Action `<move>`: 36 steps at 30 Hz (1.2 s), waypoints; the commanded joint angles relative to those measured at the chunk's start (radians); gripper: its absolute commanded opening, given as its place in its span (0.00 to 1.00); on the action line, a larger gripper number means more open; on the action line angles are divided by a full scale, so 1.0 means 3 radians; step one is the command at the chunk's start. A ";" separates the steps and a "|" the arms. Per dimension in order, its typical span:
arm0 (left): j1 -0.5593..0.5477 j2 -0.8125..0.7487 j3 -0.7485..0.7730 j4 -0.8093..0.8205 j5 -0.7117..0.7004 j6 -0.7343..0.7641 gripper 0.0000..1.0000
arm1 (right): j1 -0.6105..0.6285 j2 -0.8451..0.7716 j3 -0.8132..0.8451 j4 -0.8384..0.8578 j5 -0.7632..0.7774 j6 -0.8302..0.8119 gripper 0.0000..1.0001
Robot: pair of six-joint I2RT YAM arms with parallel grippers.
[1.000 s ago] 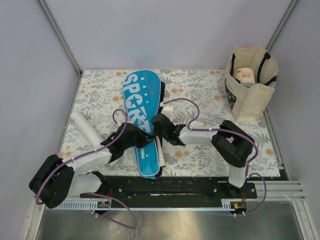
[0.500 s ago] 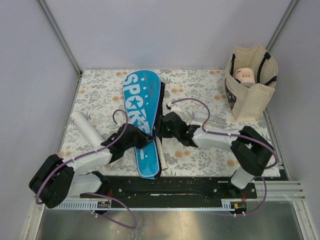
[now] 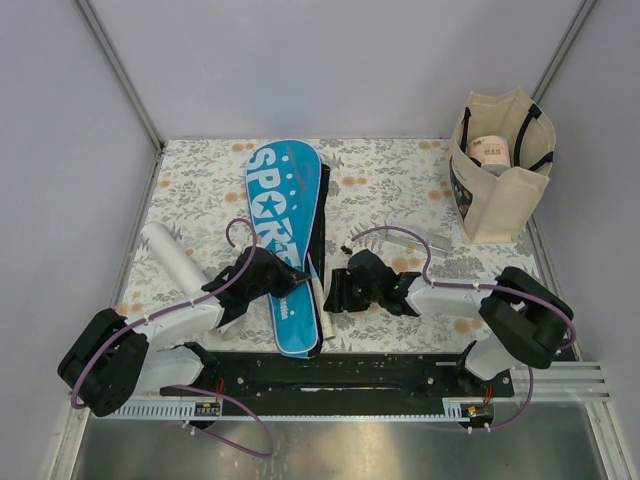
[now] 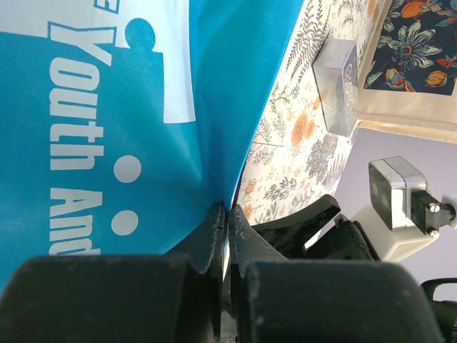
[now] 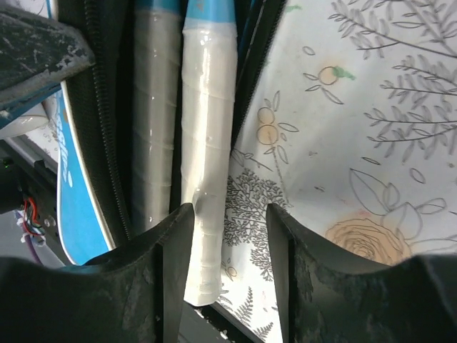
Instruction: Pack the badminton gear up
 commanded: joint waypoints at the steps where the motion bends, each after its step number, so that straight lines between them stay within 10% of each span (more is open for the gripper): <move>1: -0.0024 -0.0029 0.0064 0.0112 -0.0050 0.0036 0.00 | 0.0057 0.0095 -0.0059 0.0406 -0.0242 0.0094 0.54; 15: -0.0039 -0.0044 0.0054 0.0086 -0.0014 0.0005 0.00 | 0.0104 0.0346 -0.0192 0.1418 -0.0170 0.0630 0.23; 36: -0.0218 0.0028 -0.0048 0.0214 -0.0121 -0.0230 0.00 | 0.0155 0.0790 -0.0167 0.2560 0.0371 0.1111 0.22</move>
